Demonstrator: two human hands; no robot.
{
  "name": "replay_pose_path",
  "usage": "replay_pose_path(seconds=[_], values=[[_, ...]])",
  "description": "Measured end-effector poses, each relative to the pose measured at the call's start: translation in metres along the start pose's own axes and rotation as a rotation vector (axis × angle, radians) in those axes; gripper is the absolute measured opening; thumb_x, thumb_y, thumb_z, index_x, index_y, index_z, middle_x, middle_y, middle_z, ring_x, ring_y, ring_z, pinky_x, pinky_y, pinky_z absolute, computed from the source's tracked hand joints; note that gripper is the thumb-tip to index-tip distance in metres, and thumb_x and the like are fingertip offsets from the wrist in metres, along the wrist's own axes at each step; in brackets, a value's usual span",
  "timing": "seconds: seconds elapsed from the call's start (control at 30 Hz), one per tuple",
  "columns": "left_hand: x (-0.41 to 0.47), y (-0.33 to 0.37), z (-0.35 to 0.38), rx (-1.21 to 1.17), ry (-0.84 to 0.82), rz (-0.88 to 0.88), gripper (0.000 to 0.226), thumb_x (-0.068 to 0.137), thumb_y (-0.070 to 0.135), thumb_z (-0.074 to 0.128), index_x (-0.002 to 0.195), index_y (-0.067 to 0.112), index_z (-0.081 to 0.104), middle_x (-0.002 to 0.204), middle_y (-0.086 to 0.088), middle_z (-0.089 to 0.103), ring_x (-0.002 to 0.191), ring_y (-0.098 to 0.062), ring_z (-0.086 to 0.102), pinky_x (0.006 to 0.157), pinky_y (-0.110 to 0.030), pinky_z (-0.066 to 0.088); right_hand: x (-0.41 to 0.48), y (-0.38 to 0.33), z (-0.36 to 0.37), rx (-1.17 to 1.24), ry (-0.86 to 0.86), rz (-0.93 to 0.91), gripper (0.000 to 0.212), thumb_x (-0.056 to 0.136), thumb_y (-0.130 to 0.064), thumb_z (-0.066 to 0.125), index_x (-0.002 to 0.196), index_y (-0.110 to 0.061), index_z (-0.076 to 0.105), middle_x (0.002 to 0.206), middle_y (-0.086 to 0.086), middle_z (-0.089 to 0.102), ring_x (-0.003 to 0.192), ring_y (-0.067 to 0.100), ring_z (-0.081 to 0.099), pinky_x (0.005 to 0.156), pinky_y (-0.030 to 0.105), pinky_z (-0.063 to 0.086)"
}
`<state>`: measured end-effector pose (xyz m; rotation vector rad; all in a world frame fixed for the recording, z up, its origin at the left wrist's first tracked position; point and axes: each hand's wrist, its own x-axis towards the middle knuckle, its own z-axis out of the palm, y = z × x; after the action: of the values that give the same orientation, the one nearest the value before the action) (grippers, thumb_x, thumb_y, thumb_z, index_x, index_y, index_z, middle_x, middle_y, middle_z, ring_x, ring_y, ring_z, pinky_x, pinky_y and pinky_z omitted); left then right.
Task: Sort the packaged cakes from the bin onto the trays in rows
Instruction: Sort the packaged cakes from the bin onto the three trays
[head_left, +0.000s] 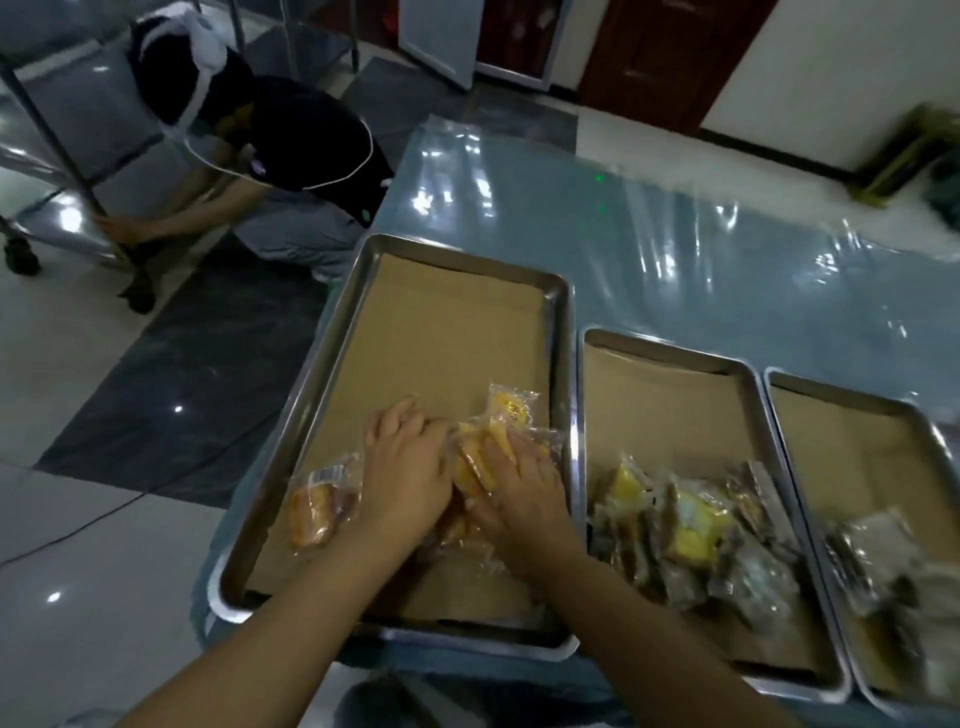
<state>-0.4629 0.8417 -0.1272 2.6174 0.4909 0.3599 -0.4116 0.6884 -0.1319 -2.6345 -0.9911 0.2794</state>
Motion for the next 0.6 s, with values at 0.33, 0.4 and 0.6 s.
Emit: replay_pose_path(seconds=[0.33, 0.4, 0.6], values=[[0.003, 0.165, 0.033, -0.305, 0.006, 0.273, 0.022, 0.079, 0.01, 0.054, 0.095, 0.013, 0.069, 0.1, -0.005, 0.066, 0.111, -0.026, 0.05, 0.095, -0.038, 0.035, -0.087, 0.094, -0.071, 0.207, 0.317, 0.143, 0.047, 0.087, -0.024, 0.055, 0.133, -0.025, 0.047, 0.14, 0.001, 0.04, 0.128, 0.017, 0.032, 0.106, 0.034, 0.031], [-0.006, 0.204, 0.052, -0.301, -0.047, 0.329, 0.02, 0.079, 0.005, 0.06, 0.095, 0.014, 0.068, 0.098, -0.003, 0.065, 0.105, -0.025, 0.052, 0.089, -0.033, 0.034, -0.114, 0.125, -0.085, 0.215, 0.364, 0.198, 0.044, 0.086, -0.02, 0.058, 0.129, -0.021, 0.052, 0.142, 0.003, 0.04, 0.129, 0.019, 0.034, 0.104, 0.032, 0.033], [-0.041, 0.341, 0.11, -0.383, -0.212, 0.49, 0.022, 0.079, 0.006, 0.062, 0.099, 0.015, 0.066, 0.1, -0.003, 0.065, 0.099, -0.023, 0.055, 0.082, -0.027, 0.036, -0.222, 0.241, -0.133, 0.172, 0.477, 0.335, 0.039, 0.083, -0.018, 0.062, 0.121, -0.018, 0.058, 0.134, 0.005, 0.046, 0.123, 0.02, 0.041, 0.099, 0.032, 0.041]])
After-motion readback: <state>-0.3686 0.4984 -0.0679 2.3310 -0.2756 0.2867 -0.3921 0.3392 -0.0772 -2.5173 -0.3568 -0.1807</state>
